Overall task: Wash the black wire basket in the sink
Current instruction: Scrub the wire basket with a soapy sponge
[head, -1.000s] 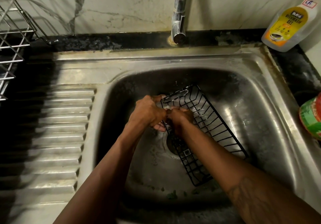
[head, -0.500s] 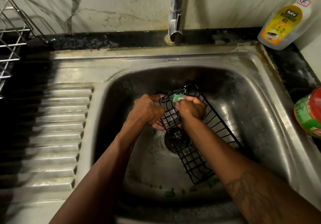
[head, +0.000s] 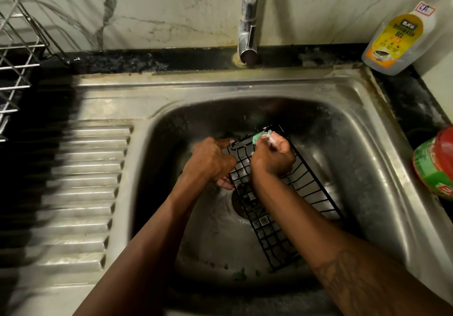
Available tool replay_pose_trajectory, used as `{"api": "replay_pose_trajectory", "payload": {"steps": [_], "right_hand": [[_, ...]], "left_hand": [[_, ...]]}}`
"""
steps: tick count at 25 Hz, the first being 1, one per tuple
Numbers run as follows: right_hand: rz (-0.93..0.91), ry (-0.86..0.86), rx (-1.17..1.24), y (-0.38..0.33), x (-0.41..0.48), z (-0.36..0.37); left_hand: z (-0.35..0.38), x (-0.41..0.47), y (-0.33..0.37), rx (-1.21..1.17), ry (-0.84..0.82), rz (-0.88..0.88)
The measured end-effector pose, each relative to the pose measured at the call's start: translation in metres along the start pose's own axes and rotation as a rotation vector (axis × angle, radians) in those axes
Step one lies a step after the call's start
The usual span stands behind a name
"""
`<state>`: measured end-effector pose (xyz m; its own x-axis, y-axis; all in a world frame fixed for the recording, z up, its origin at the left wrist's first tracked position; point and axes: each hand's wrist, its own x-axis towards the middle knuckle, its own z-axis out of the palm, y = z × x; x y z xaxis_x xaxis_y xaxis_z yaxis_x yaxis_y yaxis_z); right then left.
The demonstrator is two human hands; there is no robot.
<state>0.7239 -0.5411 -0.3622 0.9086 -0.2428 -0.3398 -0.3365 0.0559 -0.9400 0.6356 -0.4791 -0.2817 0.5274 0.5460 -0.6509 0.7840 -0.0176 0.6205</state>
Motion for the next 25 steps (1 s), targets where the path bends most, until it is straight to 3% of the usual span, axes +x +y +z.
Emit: {"api": "replay_pose_trajectory", "payload": {"steps": [4, 7, 10, 14, 16, 18, 22, 23, 25], "right_hand": [[-0.266, -0.139, -0.136, 0.006, 0.006, -0.004], [-0.329, -0.168, -0.327, 0.01, 0.011, -0.01], [-0.366, -0.219, -0.34, 0.003, 0.006, -0.012], [-0.734, -0.37, -0.424, -0.011, 0.001, -0.015], [-0.8, -0.445, -0.583, -0.013, 0.005, -0.016], [-0.888, -0.569, -0.663, -0.011, 0.001, -0.017], [-1.017, -1.028, -0.798, -0.011, -0.022, -0.007], [-1.035, -1.035, -0.851, -0.015, -0.019, -0.005], [-1.034, -0.877, -0.926, -0.022, -0.001, -0.006]], "left_hand": [[-0.004, 0.005, -0.004, 0.041, 0.067, 0.031], [-0.007, 0.003, -0.006, 0.201, 0.171, 0.126], [-0.008, 0.001, -0.009, 0.401, 0.295, 0.224], [-0.013, 0.008, -0.016, 0.46, 0.368, 0.234], [-0.011, 0.009, -0.015, 0.45, 0.341, 0.256], [-0.009, 0.013, -0.017, 0.447, 0.306, 0.286], [-0.015, 0.023, -0.022, 0.435, 0.356, 0.24], [-0.015, 0.023, -0.022, 0.436, 0.368, 0.222], [-0.014, 0.022, -0.021, 0.408, 0.372, 0.192]]}}
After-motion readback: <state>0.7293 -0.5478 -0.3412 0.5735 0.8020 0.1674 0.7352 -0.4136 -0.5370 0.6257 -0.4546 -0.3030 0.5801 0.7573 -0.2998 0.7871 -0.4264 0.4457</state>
